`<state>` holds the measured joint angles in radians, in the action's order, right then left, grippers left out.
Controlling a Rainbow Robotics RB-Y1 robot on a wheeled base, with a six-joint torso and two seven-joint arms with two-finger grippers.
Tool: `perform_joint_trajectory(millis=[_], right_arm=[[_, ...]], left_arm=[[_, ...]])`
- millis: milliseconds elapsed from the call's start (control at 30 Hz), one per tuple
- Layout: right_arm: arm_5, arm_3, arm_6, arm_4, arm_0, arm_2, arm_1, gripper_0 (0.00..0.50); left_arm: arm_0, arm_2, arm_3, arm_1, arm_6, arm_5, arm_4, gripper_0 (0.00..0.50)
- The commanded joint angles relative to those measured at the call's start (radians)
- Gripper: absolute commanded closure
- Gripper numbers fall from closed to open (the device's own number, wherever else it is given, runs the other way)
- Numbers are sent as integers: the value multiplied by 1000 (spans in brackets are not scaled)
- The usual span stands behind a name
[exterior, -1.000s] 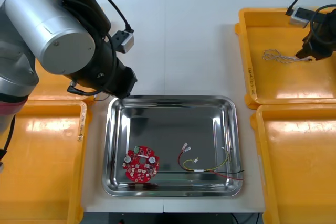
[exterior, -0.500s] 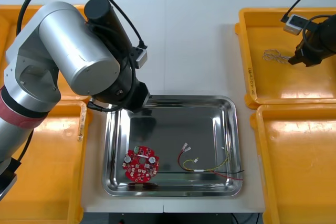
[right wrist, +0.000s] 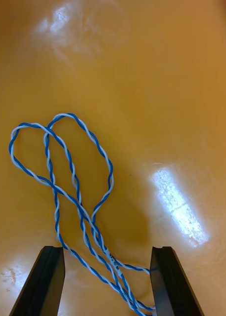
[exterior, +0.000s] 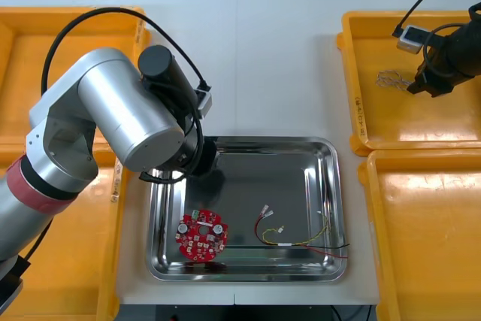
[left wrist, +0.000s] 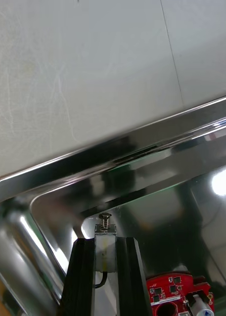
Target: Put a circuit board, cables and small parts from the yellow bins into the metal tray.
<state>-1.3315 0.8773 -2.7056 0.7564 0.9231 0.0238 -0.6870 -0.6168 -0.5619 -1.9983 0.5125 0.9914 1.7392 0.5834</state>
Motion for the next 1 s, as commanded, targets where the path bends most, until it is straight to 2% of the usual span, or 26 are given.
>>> perform_joint_trajectory(millis=[33,667,700,733,767,800,833,867,900,933,967,1000], right_arm=[[-26,17,0,-15,51,15,7,0],[0,-23,0,-15,51,62,20,0],[0,-24,0,-17,51,62,20,0],[0,-24,0,-15,49,62,20,0],[2,-24,0,-17,51,62,20,0],[0,-24,0,-17,49,62,20,28],[0,-24,0,-17,49,62,20,42],[0,-24,0,-17,49,62,20,54],[0,-24,0,-17,49,62,20,90],[0,-24,0,-17,49,62,20,90],[0,-24,0,-17,48,62,23,162],[2,-24,0,-17,46,62,23,260]], left_arm=[[19,-36,19,-35,-96,-41,-27,500],[38,-78,70,-42,-120,-67,-50,498],[37,-78,70,-42,-122,-70,-46,471],[37,-78,70,-42,-122,-73,-45,421],[37,-78,70,-42,-123,-78,-42,278],[37,-78,70,-42,-123,-84,-39,42],[37,-78,70,-42,-125,-87,-37,0],[37,-78,69,-42,-126,-90,-36,0],[37,-78,67,-42,-128,-93,-34,0],[37,-78,67,-42,-128,-93,-34,0],[37,-78,65,-42,-129,-98,-30,0],[37,-78,67,-42,-131,-102,-27,0]])
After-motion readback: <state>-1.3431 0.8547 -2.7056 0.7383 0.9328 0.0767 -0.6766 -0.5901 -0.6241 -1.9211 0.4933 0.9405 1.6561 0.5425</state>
